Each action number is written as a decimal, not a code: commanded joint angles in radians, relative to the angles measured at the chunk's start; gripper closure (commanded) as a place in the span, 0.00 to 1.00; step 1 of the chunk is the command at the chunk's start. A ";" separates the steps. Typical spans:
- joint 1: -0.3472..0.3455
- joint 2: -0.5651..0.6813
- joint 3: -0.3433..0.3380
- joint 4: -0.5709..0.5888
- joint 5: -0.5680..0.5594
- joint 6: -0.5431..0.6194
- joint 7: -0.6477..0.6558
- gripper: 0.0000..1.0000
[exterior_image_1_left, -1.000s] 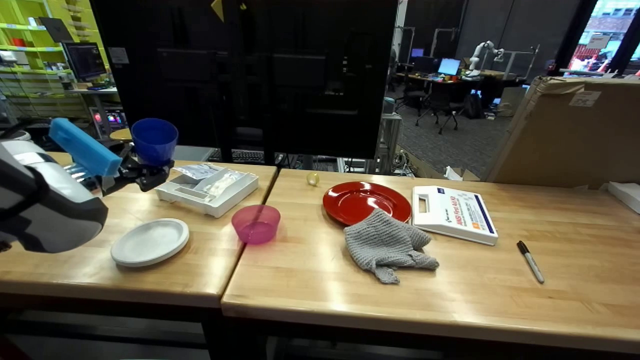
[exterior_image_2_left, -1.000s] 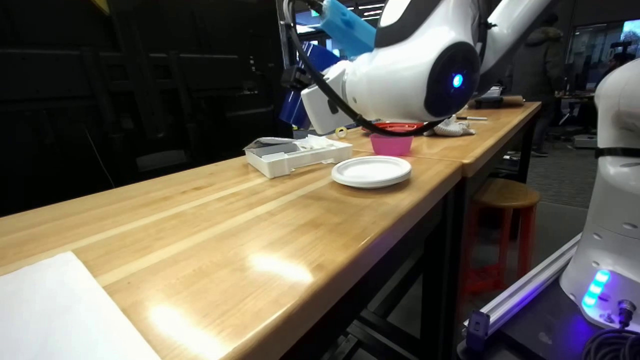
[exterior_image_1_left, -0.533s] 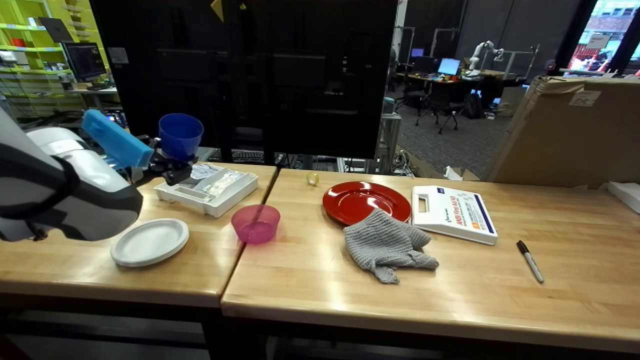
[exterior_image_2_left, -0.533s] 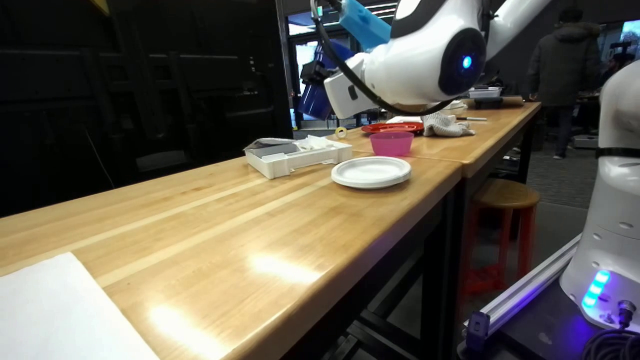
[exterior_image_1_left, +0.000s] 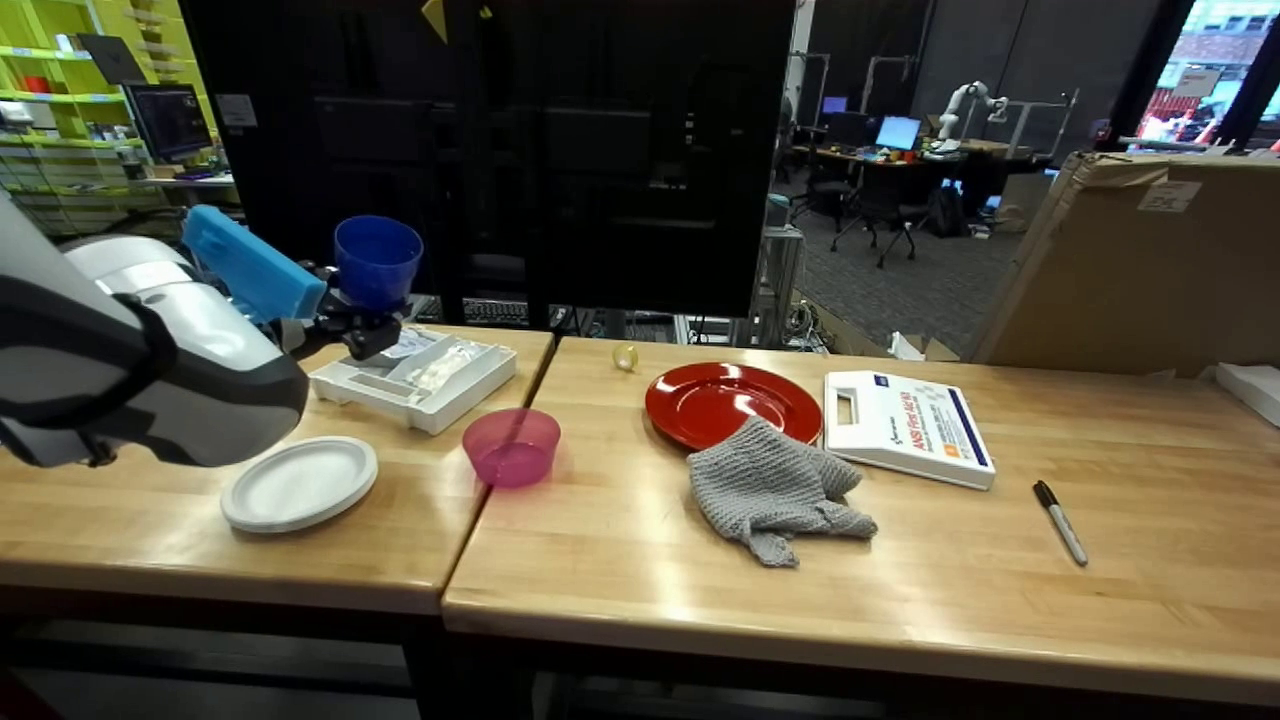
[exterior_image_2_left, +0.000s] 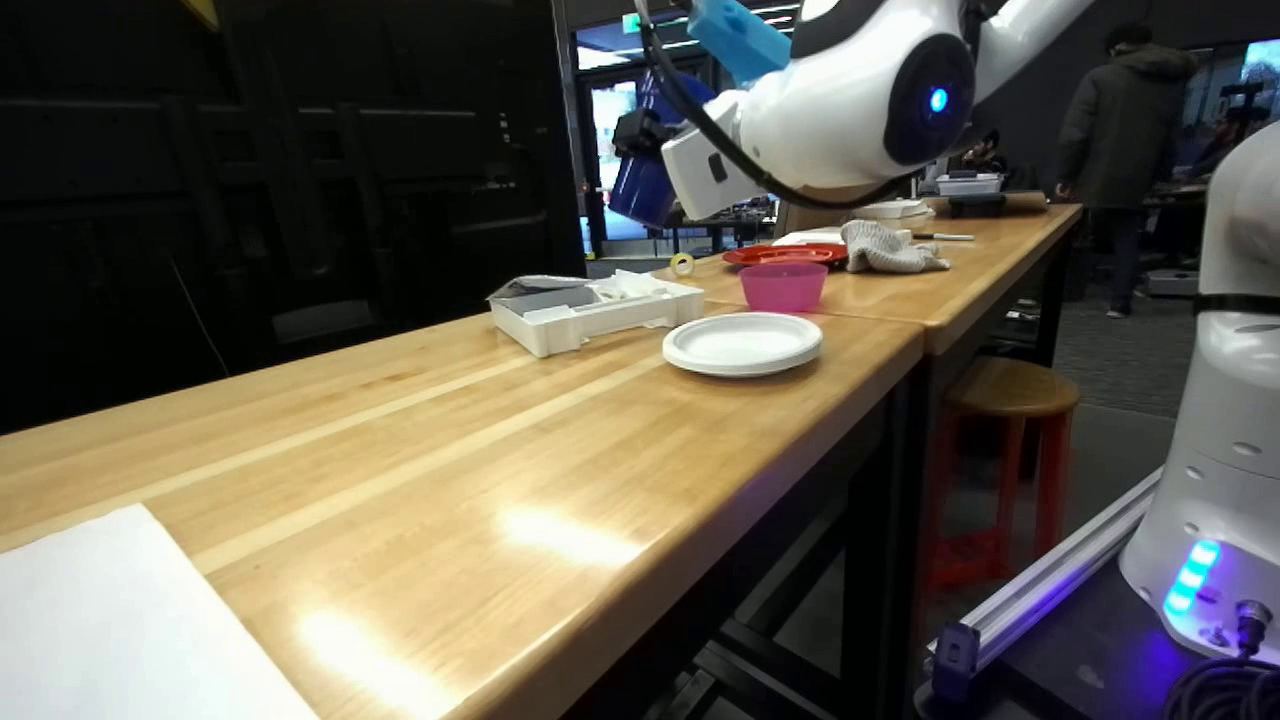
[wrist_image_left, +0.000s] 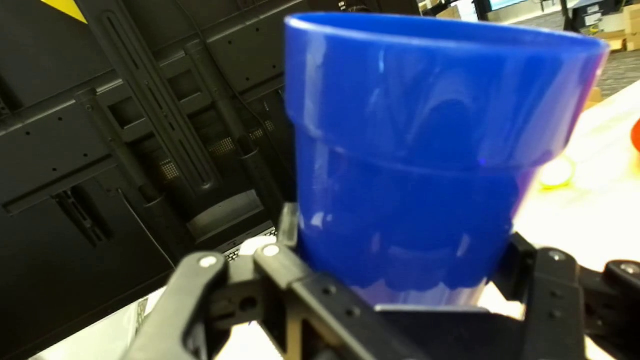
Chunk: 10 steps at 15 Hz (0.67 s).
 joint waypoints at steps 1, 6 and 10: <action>-0.012 0.001 0.011 0.000 0.001 0.001 0.004 0.17; -0.012 -0.001 0.011 -0.001 0.001 0.002 0.003 0.42; -0.010 0.023 0.007 0.010 0.011 0.002 0.048 0.42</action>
